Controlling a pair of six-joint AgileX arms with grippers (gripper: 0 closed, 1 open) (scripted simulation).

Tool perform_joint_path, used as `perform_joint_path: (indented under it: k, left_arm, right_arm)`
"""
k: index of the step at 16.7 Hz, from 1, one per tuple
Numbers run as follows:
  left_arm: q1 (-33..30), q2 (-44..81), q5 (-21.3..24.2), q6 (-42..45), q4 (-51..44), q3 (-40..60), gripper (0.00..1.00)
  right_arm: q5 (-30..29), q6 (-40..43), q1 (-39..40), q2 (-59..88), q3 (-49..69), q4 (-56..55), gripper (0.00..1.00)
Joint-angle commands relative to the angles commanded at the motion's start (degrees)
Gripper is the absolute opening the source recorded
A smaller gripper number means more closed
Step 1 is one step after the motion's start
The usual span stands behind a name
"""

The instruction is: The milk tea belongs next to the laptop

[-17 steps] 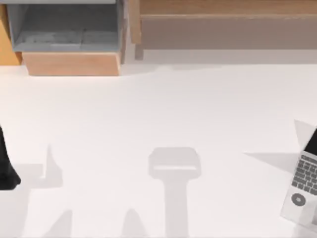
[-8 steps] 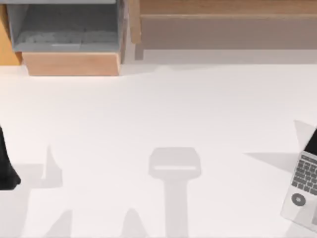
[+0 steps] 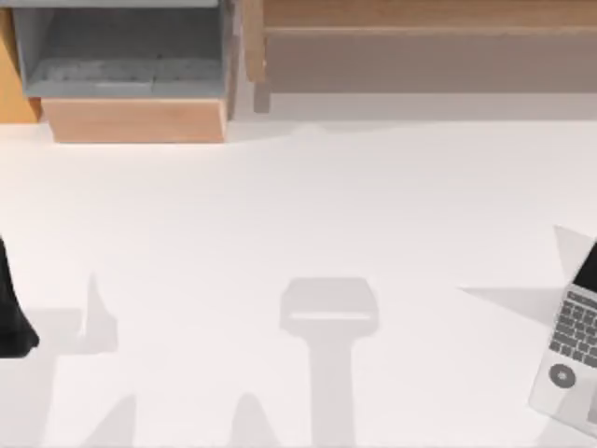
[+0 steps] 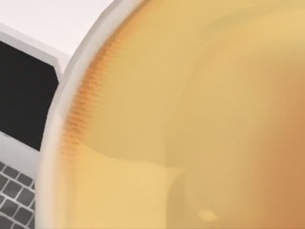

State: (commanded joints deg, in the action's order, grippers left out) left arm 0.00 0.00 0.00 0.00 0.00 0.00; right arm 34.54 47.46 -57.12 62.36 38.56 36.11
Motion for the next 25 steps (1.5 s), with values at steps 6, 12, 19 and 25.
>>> perform_joint_path:
  k: [6,12,19,25]
  left_arm:
    - [0.00,0.00,0.00,0.00,0.00,0.00,1.00]
    - [0.00,0.00,0.00,0.00,0.00,0.00,1.00]
    - [0.00,0.00,0.00,0.00,0.00,0.00,1.00]
    - [0.00,0.00,0.00,0.00,0.00,0.00,1.00]
  right_arm:
    - [0.30,0.06,-0.18,-0.18,-1.56,-3.52,0.00]
    - [0.02,0.15,-0.29,1.35,-4.28,-5.18,0.00]
    - [-0.27,0.16,-0.29,2.16,-5.21,-5.04,0.08]
    - [-0.27,0.16,-0.29,2.16,-5.21,-5.04,0.53]
